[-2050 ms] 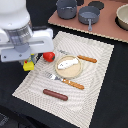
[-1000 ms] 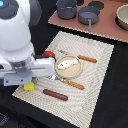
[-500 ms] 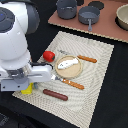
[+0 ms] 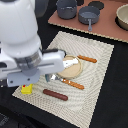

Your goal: Interact with the objects in diverse but meaningful ways.

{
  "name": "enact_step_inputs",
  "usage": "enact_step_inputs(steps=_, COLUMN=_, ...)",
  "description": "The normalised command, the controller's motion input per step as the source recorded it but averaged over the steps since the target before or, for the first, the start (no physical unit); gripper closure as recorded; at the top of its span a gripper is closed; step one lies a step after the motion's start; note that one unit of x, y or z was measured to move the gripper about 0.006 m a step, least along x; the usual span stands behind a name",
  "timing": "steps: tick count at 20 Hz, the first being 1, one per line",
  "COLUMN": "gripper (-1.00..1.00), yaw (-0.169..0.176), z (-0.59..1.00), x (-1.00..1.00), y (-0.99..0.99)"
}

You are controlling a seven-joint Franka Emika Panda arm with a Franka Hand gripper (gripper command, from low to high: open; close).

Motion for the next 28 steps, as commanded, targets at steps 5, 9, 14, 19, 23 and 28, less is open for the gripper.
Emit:
enact_step_inputs(steps=5, gripper=-1.00, yaw=0.081, z=0.82, x=0.08, y=0.80)
enact_step_inputs(steps=9, gripper=-1.00, yaw=0.035, z=0.69, x=0.31, y=0.89)
enact_step_inputs(steps=14, gripper=-1.00, yaw=0.011, z=0.47, x=0.40, y=0.92)
enact_step_inputs(steps=19, gripper=-1.00, yaw=0.001, z=0.32, x=0.33, y=0.93)
enact_step_inputs(steps=23, gripper=-1.00, yaw=0.001, z=0.19, x=0.22, y=0.91)
enact_step_inputs(steps=28, gripper=-1.00, yaw=0.005, z=0.02, x=0.03, y=0.87)
